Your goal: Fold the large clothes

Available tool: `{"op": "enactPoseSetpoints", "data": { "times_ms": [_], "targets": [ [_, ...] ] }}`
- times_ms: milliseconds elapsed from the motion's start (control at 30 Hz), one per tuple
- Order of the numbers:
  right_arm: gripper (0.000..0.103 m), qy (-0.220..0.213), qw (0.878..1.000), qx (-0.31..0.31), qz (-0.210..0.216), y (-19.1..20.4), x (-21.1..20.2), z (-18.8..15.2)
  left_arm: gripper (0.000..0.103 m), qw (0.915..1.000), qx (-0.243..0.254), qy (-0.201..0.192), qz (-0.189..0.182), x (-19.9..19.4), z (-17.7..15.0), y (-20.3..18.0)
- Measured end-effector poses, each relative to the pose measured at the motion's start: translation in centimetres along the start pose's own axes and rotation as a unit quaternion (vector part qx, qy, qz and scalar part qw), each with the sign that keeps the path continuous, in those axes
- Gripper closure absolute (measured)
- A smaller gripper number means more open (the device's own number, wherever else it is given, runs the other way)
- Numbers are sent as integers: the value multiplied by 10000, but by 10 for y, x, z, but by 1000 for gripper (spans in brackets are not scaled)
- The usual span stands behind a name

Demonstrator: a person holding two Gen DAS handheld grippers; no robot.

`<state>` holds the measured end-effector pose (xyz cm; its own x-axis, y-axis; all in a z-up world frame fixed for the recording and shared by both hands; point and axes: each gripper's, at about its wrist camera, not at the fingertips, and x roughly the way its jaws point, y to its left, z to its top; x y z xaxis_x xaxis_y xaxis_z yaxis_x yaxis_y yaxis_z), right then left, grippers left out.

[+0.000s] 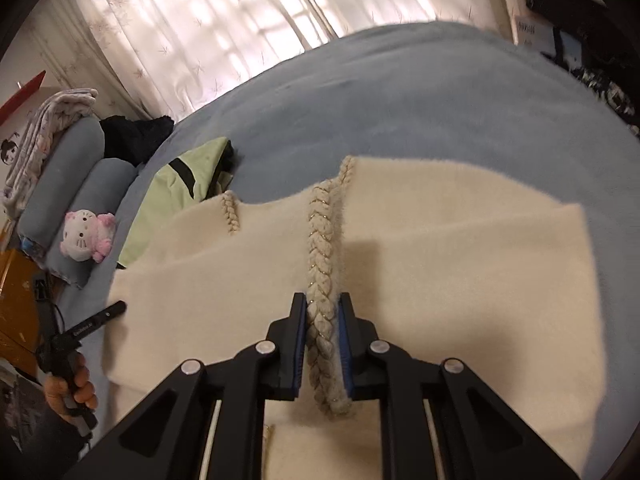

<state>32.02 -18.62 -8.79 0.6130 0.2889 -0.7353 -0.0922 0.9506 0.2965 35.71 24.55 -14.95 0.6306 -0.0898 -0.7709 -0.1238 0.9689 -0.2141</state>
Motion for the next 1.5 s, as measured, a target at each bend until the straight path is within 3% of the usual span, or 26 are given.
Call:
{"op": "enactPoseSetpoints", "data": {
  "times_ms": [100, 133, 333, 433, 567, 667, 800, 900, 967, 1067, 1133, 1200, 1233, 1367, 1500],
  "targets": [
    [89, 338, 9981, -113, -504, -7, 31, -9, 92, 9997, -37, 202, 120, 19, 1, 1],
    [89, 406, 9954, -154, -851, -12, 44, -13, 91, 9996, -57, 228, 165, 24, 0, 1],
    [82, 345, 9962, 351, -725, -21, 32, -7, 75, 9977, 204, 146, 633, 17, -2, -8],
    [82, 132, 9970, 126, -746, -9, 13, -9, 74, 9970, 211, 35, 749, -10, -6, -2],
    [82, 80, 9982, -324, -494, 28, -3, -27, 74, 9988, 51, -28, 476, -43, -18, -3],
    [82, 300, 9967, -718, -211, 71, 3, -44, 74, 9996, 209, -83, 147, -60, -37, -27],
    [82, 546, 9910, -1201, 229, 125, 18, -67, 75, 9988, 377, 91, -287, -57, -68, -70],
    [82, 650, 9866, -1496, 102, 144, 33, -81, 74, 9983, 413, 335, -240, -39, -87, -88],
    [82, 745, 9862, -1466, -212, 133, 44, -86, 75, 9977, 391, 547, -17, -22, -97, -89],
    [102, 812, 9904, -1102, -203, 92, 39, -84, 75, 9981, 427, 426, 109, -17, -102, -79],
    [103, 823, 9921, -923, -213, 66, 31, -82, 75, 9983, 358, 421, 184, -18, -100, -68],
    [103, 770, 9899, -900, -785, 40, 26, -82, 75, 9985, 245, 462, 137, -18, -99, -56],
    [103, 809, 9904, -767, -813, 22, 25, -83, 75, 9986, 202, 476, 109, -18, -99, -52],
    [103, 925, 9954, 55, -254, -16, 17, -81, 75, 9984, 273, 483, 82, -17, -102, -50],
    [100, 915, 9952, -63, -354, 0, 14, -78, 75, 9974, 424, 534, 234, -18, -99, -51]
  ]
}}
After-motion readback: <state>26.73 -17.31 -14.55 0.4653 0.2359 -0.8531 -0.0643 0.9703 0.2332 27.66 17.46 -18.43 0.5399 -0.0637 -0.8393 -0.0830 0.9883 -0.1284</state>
